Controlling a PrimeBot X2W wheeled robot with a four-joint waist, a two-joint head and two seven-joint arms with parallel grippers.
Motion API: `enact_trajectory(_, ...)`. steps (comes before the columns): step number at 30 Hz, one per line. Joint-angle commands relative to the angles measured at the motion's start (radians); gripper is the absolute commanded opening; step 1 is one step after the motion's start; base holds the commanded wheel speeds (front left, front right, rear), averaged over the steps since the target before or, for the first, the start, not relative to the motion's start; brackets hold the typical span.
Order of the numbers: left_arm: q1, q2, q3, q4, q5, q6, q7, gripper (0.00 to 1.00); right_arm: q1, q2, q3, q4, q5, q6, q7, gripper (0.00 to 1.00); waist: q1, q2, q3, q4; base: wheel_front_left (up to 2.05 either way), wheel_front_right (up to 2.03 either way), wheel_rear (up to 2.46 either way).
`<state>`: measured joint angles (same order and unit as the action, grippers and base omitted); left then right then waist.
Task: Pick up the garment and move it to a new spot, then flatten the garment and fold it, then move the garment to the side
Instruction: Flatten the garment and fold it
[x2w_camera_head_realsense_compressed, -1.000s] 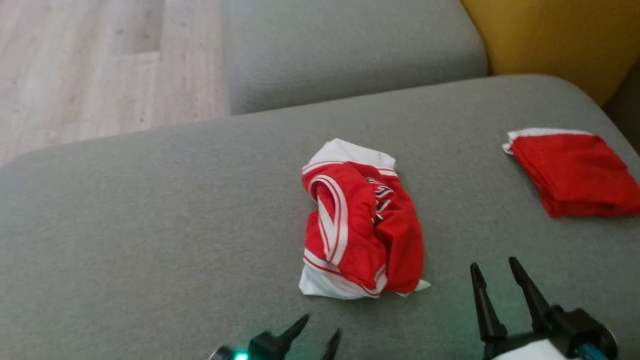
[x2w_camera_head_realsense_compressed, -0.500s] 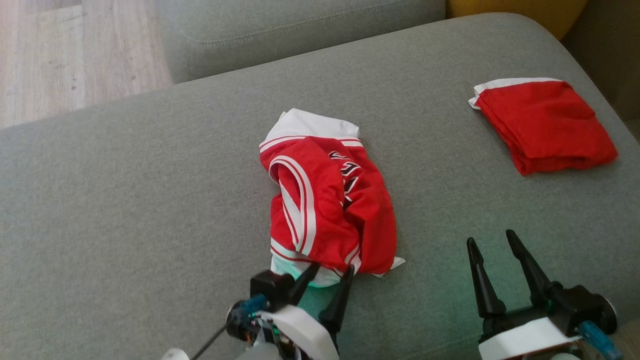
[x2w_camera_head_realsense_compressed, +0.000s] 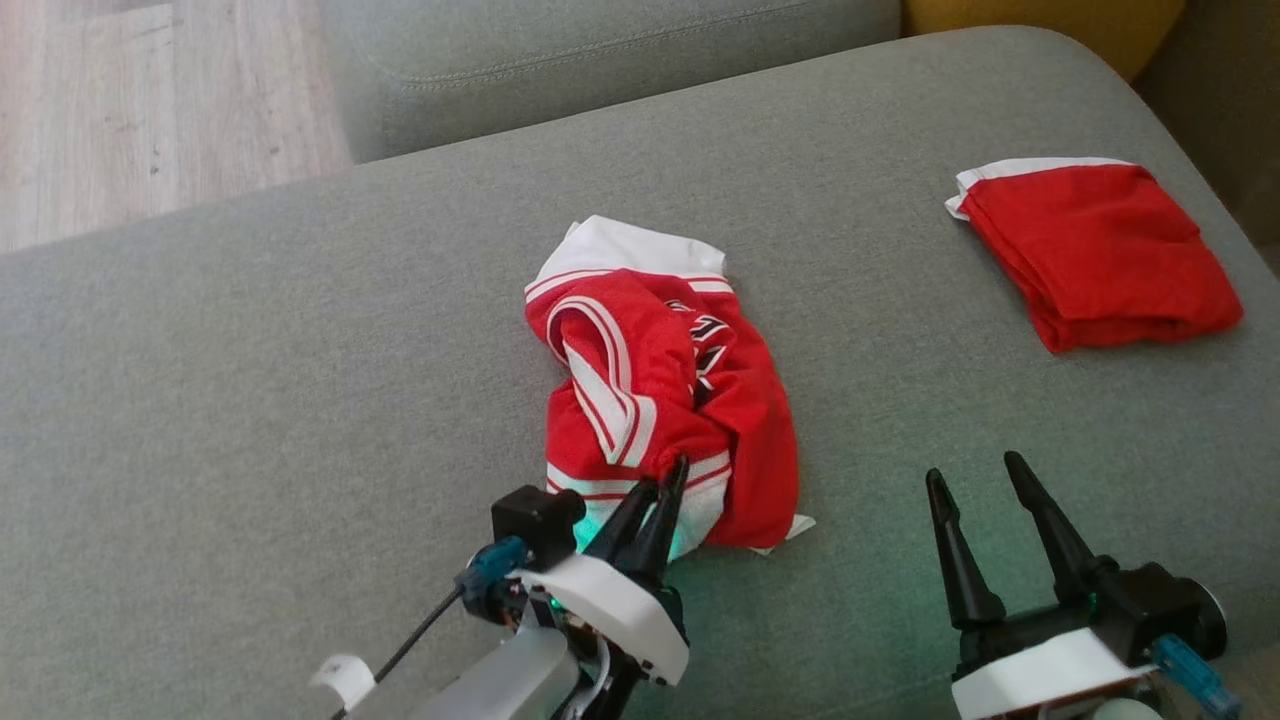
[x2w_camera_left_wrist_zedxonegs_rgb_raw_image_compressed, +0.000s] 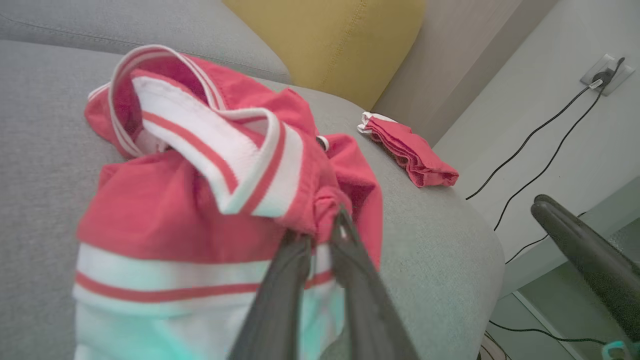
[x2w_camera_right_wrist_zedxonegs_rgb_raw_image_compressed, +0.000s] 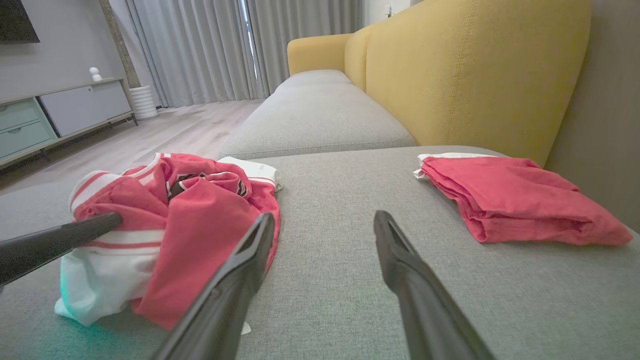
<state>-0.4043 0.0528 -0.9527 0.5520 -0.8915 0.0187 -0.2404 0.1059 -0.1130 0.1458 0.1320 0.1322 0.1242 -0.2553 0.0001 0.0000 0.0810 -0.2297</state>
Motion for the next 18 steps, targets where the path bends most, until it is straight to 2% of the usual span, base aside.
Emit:
enact_trajectory(1,-0.045,-0.003,0.017,-0.023,-0.006,0.0,-0.014,0.0,-0.047,-0.022,0.022,-0.031,0.001,0.007,-0.006,1.0,-0.0001,0.0,-0.001,-0.002,0.0,0.0,0.0)
enact_trajectory(6,-0.088,-0.003,-0.011,-0.025,-0.027,-0.028,-0.019,0.0,-0.049,-0.018,0.026,-0.028,0.002,0.007,-0.006,1.0,-0.0001,0.0,-0.022,-0.018,0.0,0.0,0.0)
enact_trajectory(11,-0.174,-0.003,0.011,-0.107,-0.086,-0.071,-0.021,0.0,-0.046,-0.009,0.032,-0.027,0.004,0.007,-0.006,1.0,-0.0001,0.0,-0.048,-0.04,0.0,0.0,0.0)
enact_trajectory(18,-0.44,-0.003,0.094,-0.178,-0.173,-0.091,-0.021,0.0,-0.048,0.003,0.05,-0.025,0.008,0.007,-0.006,1.0,-0.0001,0.0,-0.093,-0.083,0.0,0.0,0.0)
